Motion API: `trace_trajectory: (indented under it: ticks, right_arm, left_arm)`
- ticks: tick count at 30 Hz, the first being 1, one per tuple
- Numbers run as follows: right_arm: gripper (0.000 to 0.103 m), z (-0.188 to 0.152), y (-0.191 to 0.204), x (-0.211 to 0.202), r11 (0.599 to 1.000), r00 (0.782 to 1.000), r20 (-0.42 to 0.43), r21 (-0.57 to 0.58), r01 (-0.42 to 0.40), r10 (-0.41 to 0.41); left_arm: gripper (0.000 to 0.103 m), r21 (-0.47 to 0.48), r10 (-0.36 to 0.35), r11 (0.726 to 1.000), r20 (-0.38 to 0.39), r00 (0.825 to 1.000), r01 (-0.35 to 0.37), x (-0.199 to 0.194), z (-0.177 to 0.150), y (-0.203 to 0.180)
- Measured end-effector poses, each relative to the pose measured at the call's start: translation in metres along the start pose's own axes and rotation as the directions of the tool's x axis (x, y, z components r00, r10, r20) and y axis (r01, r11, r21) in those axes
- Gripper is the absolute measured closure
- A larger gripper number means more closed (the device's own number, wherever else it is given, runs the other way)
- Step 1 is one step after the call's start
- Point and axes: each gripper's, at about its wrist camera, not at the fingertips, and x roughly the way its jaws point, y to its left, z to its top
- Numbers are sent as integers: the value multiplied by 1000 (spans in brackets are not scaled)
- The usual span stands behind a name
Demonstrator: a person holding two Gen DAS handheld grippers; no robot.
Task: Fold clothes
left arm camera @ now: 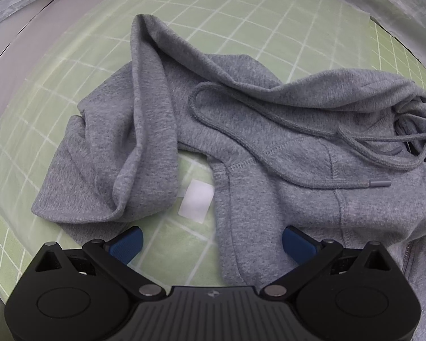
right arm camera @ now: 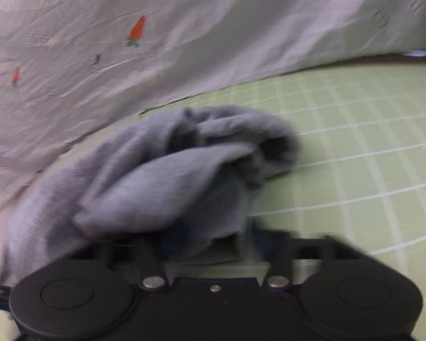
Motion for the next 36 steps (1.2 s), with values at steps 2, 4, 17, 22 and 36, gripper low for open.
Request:
trace_trajectory:
  ticks: [2, 4, 17, 22, 36]
  right_arm:
    - [98, 1, 4, -10, 999, 999, 30, -21, 39, -38]
    - [99, 2, 6, -24, 994, 992, 78, -49, 100, -96]
    - [99, 39, -52, -153, 761, 729, 378, -90, 642, -570]
    - [95, 23, -49, -137, 657, 670, 230, -144, 740, -706]
    - [3, 13, -86, -154, 707, 705, 86, 179, 684, -704]
  left_arm:
    - [0, 0, 0, 1000, -1, 1000, 0, -2, -1, -2]
    - [0, 4, -2, 1000, 2, 1000, 2, -3, -2, 0]
    - [0, 71, -22, 997, 26, 999, 20, 1, -15, 11]
    - [0, 95, -29, 995, 39, 999, 25, 0, -19, 7]
    - [1, 219, -183, 967, 241, 953, 131, -72, 7, -22]
